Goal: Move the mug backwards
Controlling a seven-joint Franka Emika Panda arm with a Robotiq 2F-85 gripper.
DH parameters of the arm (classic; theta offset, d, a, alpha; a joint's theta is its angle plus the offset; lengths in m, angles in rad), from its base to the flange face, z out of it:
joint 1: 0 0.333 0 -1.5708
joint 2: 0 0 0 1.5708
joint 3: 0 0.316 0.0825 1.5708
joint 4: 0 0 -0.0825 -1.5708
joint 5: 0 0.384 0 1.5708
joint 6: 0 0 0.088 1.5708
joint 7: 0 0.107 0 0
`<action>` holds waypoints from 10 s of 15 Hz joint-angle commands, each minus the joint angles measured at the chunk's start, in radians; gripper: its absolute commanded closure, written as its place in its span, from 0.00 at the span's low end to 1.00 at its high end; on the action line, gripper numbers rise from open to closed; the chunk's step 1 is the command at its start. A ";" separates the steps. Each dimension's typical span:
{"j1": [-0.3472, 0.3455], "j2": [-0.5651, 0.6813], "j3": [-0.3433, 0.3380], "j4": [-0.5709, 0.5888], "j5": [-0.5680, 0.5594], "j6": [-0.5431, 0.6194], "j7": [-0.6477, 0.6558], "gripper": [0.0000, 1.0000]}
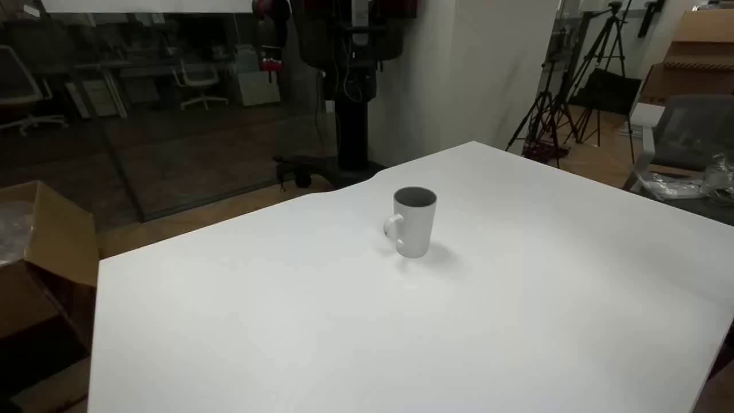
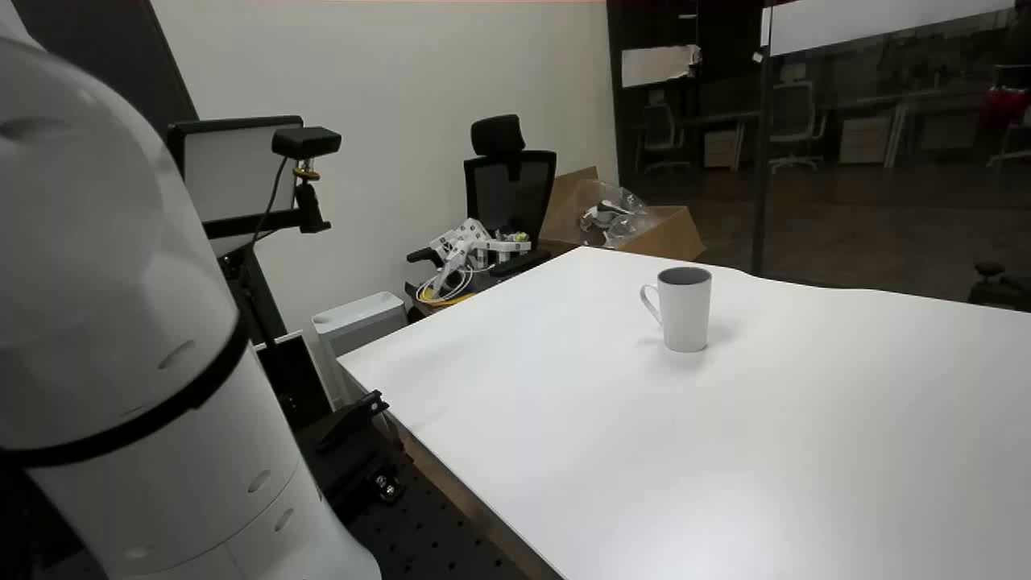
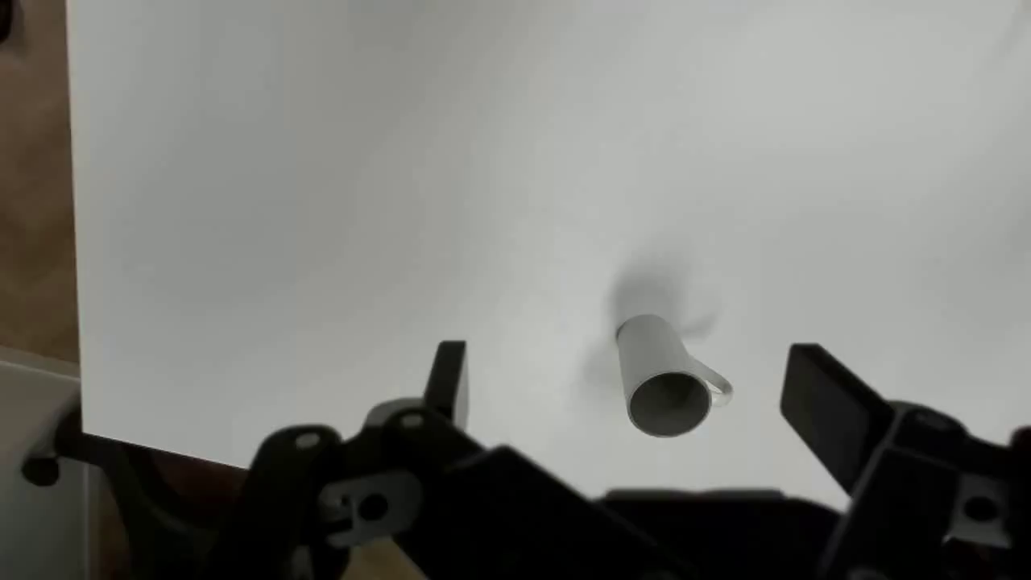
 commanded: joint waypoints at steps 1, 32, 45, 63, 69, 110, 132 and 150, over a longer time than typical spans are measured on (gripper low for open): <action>-0.018 0.004 0.015 0.002 0.009 0.000 -0.007 0.00; -0.104 0.549 0.081 0.265 0.199 0.179 0.164 0.00; -0.084 0.872 0.216 0.522 0.053 0.097 0.189 0.00; -0.007 1.142 0.331 0.711 -0.079 0.150 0.156 0.00; -0.003 1.218 0.349 0.763 -0.090 0.138 0.122 0.00; 0.041 1.256 0.435 0.807 -0.093 0.085 0.027 0.98; 0.099 0.607 0.345 -0.258 0.033 0.679 0.677 0.98; 0.074 0.462 0.348 -0.395 0.112 0.870 0.567 0.00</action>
